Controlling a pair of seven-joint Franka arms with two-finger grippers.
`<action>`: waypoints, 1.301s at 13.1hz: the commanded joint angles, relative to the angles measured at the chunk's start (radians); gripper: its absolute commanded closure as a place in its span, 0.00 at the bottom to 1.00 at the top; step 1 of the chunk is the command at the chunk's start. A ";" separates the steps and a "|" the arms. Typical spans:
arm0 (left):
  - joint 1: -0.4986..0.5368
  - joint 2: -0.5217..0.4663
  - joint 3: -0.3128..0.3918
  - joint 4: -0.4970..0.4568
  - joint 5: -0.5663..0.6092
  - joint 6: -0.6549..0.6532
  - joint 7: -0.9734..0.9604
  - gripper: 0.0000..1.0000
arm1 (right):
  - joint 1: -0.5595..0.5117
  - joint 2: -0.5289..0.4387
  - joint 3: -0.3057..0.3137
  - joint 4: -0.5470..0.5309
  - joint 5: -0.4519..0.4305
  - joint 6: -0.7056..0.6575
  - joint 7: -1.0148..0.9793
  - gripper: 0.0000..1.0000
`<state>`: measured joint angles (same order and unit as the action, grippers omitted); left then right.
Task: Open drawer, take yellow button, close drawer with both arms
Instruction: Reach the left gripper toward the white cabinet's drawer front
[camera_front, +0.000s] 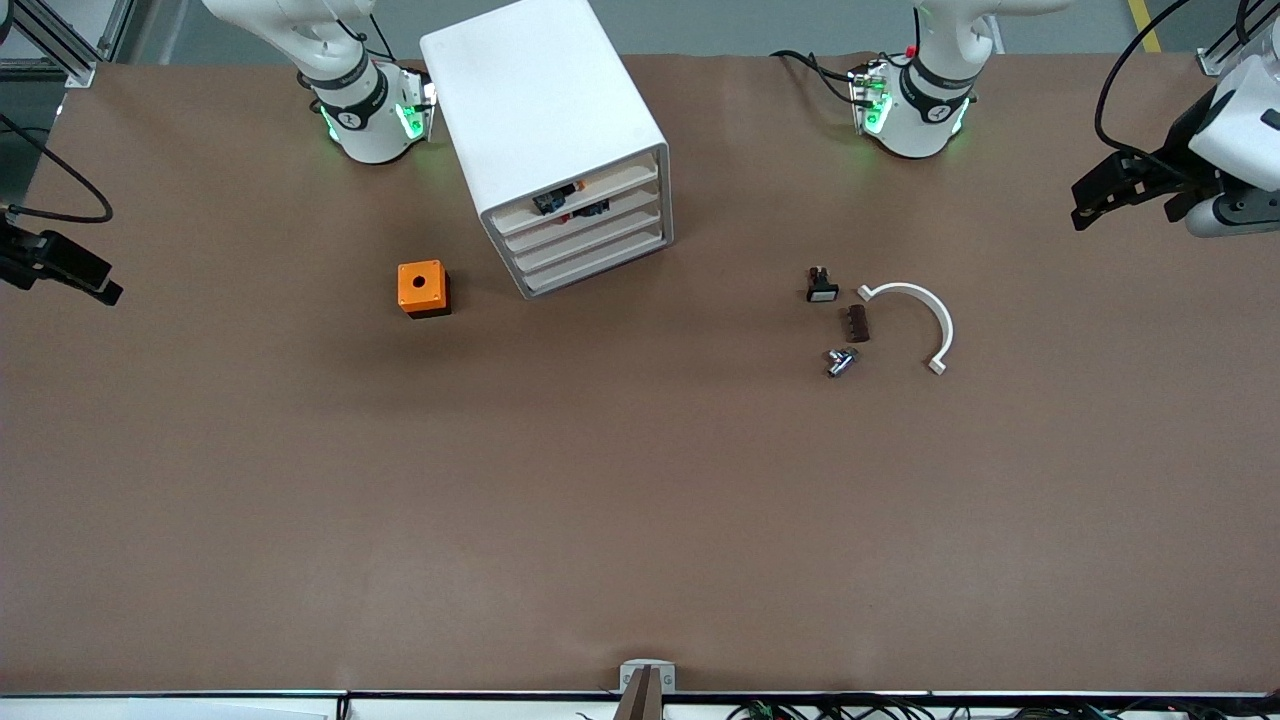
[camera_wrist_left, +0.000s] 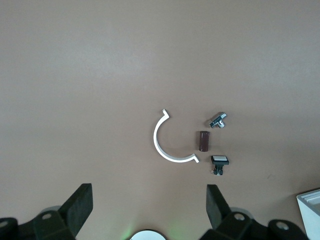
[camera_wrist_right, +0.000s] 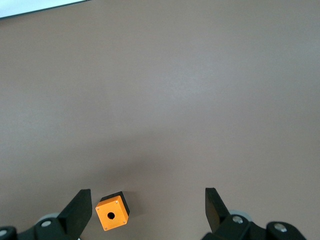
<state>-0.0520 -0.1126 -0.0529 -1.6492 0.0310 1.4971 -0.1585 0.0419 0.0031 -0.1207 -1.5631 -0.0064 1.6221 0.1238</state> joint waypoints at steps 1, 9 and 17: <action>-0.008 0.011 0.004 0.026 0.012 -0.031 0.010 0.00 | -0.011 -0.009 0.007 -0.006 0.003 -0.001 -0.012 0.00; -0.025 0.143 -0.015 0.048 0.007 -0.061 -0.009 0.00 | -0.010 -0.009 0.007 -0.006 0.003 0.001 -0.012 0.00; -0.065 0.336 -0.113 0.058 -0.069 0.000 -0.261 0.00 | -0.010 -0.008 0.007 -0.006 0.003 0.007 -0.012 0.00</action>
<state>-0.1013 0.1673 -0.1395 -1.6217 -0.0230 1.4912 -0.3435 0.0419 0.0031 -0.1208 -1.5638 -0.0064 1.6233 0.1238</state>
